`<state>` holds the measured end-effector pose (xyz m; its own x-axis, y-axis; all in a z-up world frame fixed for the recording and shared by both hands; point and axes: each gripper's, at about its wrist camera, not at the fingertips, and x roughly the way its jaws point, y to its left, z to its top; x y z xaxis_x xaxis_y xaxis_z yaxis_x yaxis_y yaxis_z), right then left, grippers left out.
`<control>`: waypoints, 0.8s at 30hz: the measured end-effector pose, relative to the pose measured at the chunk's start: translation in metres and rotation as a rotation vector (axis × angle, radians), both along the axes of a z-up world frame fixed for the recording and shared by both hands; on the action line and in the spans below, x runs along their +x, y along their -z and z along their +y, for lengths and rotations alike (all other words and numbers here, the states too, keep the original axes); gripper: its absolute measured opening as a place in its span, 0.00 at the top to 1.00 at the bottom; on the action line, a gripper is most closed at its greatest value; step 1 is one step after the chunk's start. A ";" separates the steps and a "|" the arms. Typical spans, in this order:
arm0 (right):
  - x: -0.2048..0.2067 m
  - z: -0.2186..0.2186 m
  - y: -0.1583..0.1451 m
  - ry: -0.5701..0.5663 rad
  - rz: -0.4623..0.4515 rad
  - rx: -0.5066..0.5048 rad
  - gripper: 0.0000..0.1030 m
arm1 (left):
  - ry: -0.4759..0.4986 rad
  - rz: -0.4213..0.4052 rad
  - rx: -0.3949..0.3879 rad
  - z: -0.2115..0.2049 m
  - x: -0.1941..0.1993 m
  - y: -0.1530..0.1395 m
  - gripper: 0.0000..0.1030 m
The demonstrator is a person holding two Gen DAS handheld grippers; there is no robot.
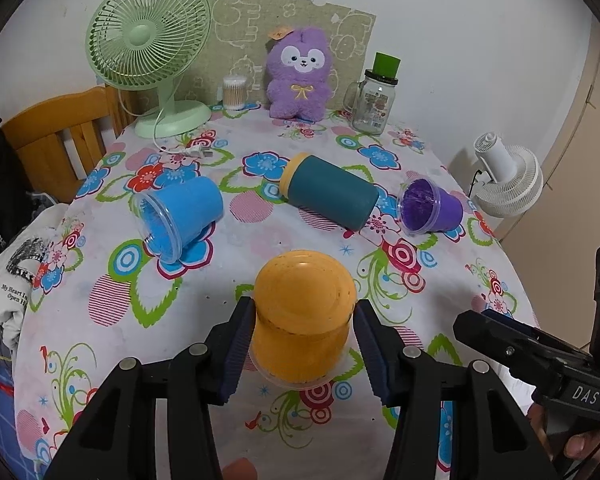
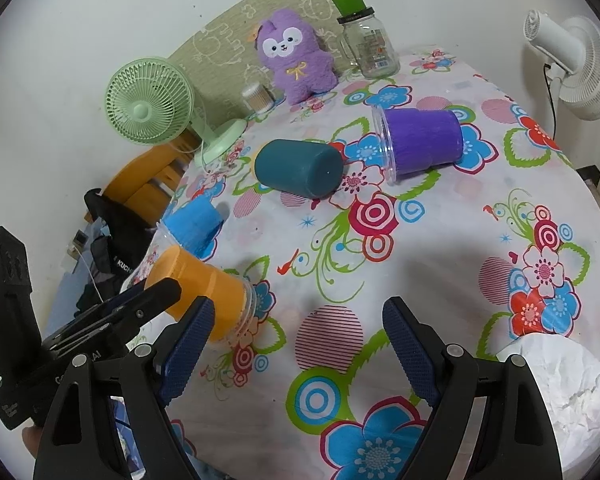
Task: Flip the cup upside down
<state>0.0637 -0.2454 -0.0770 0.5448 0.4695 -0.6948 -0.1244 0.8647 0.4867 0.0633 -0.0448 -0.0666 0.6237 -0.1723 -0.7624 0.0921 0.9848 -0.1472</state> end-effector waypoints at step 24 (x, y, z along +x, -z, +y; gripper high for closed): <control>-0.009 0.003 -0.006 -0.013 -0.022 -0.012 0.15 | -0.011 -0.085 -0.002 0.001 -0.023 -0.030 0.49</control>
<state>0.0551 -0.2427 -0.0711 0.5535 0.4683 -0.6887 -0.1464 0.8688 0.4731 0.0405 -0.0435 -0.0365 0.6879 -0.1663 -0.7065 0.0931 0.9856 -0.1412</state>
